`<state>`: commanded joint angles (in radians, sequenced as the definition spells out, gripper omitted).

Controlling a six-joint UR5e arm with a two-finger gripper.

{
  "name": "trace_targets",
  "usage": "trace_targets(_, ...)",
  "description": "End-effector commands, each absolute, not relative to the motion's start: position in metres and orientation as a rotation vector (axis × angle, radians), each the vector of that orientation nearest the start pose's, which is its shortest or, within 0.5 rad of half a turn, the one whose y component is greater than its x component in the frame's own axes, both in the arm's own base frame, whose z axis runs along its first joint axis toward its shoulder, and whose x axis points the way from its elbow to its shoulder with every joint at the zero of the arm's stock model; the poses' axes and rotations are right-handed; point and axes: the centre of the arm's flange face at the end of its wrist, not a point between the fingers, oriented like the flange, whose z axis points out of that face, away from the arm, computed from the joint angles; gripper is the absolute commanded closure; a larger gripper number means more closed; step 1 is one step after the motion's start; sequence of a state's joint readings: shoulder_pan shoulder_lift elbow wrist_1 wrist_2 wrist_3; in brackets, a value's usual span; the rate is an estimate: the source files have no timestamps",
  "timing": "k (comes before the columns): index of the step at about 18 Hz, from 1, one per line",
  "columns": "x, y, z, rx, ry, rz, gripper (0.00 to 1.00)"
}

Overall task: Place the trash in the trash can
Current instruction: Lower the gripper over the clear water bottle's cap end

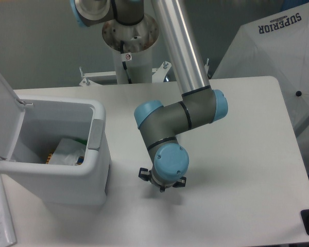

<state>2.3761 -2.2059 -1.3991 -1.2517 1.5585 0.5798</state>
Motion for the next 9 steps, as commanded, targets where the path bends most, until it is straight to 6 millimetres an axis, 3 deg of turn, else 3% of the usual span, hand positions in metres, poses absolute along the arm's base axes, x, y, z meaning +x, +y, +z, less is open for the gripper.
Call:
trace_targets(3, -0.416, 0.578, 0.242, -3.174, -0.371, -0.114, 1.0)
trace_targets(9, -0.45, 0.573, 0.352, -2.882, -0.41, -0.134, 1.0)
